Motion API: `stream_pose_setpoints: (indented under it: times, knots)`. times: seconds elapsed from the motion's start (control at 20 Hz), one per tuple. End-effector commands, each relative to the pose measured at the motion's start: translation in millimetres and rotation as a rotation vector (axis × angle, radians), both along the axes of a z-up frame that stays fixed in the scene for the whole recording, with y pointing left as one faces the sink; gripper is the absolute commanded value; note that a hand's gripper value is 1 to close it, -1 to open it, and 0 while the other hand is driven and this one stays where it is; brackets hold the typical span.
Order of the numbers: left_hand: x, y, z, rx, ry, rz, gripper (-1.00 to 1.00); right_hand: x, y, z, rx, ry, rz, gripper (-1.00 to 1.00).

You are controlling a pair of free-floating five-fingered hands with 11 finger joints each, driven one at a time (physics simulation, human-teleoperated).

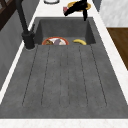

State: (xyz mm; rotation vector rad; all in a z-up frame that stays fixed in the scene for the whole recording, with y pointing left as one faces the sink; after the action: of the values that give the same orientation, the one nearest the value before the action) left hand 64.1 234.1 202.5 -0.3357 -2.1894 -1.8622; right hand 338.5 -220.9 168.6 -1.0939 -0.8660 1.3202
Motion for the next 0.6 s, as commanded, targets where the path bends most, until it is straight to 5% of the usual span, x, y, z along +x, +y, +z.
stream_pose_setpoints:
  times: [0.0, 0.15, 0.35, 0.45, 0.55]
  knots:
    - [0.0, 0, 0, 0.000, 0.000, 0.000, 0.00, 0, -3, 0, 0.122, 0.038, -0.004, -1.00]
    - [0.0, 0, 0, 0.000, 0.000, 0.000, 0.00, -1, -3, -6, 0.094, 0.036, -0.105, -1.00]
    - [0.0, 0, 0, 0.000, 0.000, 0.000, 0.00, -6, -2, -7, 0.084, 0.046, -0.155, -1.00]
    - [0.0, 0, 0, 0.000, 0.000, 0.000, 0.00, -18, -2, -7, 0.056, 0.069, -0.146, -1.00]
    - [0.0, 0, 0, 0.000, 0.000, 0.000, 0.00, -29, -11, -3, 0.097, 0.070, -0.128, -1.00]
